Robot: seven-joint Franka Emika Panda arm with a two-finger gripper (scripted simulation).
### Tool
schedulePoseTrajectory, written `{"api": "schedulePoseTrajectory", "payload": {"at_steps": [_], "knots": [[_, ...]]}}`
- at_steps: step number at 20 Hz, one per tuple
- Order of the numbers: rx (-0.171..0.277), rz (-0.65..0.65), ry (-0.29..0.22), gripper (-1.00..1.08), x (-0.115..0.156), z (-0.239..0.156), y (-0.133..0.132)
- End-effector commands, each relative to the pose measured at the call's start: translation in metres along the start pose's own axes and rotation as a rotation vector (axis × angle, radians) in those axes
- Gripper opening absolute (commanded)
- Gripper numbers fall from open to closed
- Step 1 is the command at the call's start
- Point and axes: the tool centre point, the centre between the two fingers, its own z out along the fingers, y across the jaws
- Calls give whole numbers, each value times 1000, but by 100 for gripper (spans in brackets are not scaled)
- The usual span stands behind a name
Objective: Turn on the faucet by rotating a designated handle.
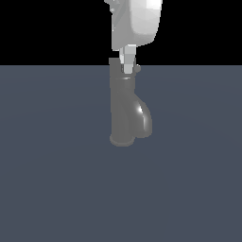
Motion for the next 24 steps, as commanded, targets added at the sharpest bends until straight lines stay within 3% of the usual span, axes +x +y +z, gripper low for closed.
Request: {"api": "schedulePoseTrajectory", "payload": {"at_steps": [1, 13, 14, 15, 24], "knots": [[2, 13, 0, -100, 20, 0, 0], [1, 18, 0, -100, 77, 0, -1], [1, 18, 0, -100, 77, 0, -1], [0, -11, -1, -100, 59, 0, -5], [1, -5, 0, -100, 77, 0, -21]]}}
